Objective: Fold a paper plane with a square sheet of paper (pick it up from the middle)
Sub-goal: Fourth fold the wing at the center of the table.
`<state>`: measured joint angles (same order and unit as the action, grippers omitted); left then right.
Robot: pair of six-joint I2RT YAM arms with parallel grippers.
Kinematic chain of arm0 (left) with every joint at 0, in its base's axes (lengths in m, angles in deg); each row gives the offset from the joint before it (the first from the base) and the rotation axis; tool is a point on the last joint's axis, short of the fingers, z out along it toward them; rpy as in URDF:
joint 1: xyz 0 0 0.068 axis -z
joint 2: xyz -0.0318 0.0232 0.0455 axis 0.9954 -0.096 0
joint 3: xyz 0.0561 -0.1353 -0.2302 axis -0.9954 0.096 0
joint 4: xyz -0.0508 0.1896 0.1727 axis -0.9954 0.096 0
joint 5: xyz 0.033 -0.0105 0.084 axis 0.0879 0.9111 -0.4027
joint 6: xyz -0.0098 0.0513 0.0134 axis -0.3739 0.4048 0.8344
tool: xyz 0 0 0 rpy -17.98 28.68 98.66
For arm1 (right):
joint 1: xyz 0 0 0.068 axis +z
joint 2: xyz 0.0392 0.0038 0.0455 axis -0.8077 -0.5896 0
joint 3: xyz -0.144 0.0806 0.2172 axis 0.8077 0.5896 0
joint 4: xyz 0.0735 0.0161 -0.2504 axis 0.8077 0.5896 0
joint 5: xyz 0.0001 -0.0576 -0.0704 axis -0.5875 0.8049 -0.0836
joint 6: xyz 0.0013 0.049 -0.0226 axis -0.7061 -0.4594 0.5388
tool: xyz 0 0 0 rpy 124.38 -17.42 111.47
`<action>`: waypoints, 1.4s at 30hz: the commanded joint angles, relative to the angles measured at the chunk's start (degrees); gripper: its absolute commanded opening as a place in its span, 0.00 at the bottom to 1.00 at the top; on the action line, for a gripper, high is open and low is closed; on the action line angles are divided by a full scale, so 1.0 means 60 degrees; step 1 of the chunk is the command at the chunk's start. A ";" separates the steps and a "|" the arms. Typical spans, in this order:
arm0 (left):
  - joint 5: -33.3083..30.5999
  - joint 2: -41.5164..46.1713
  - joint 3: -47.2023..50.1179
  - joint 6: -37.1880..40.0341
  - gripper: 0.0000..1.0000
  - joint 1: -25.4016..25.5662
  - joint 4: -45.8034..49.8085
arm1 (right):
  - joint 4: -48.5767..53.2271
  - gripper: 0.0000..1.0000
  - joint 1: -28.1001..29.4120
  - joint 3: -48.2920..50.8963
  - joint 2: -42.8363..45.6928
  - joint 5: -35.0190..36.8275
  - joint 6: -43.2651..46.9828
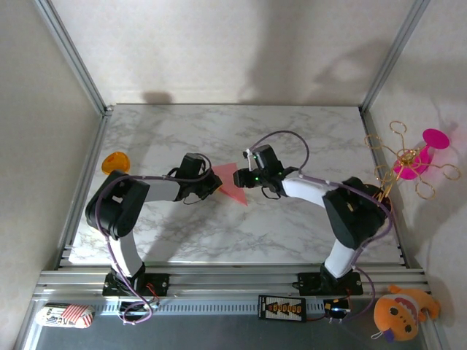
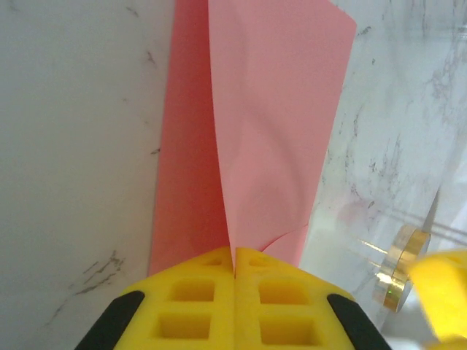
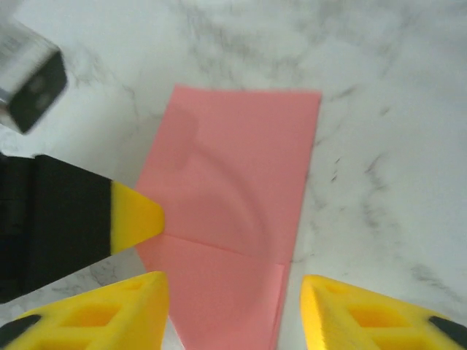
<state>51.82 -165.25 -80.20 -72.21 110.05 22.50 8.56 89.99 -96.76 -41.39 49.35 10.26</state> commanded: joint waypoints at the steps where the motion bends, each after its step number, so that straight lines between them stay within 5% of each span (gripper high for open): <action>1: -0.0490 0.0531 0.0126 -0.0703 0.01 0.0227 -0.0094 | -0.1028 0.53 0.0406 0.1115 0.0993 0.2066 0.1165; 7: -0.1339 0.0928 0.0206 -0.1522 0.00 0.0578 0.0038 | -0.2883 0.56 0.1661 0.3138 0.2213 0.4258 0.2249; 25: -0.1942 0.1085 0.0618 -0.2760 0.00 0.1174 -0.0436 | -0.5183 0.57 0.3074 0.3602 0.0155 0.5105 0.3881; 42: -0.1760 0.1118 0.0530 -0.2767 0.02 0.1192 -0.0311 | -0.4839 0.38 0.3085 0.2967 -0.0925 0.5320 0.4100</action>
<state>41.33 -160.00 -75.74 -87.88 116.67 20.31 -20.29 108.02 -77.52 -45.76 80.14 34.02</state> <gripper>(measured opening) 0.046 0.382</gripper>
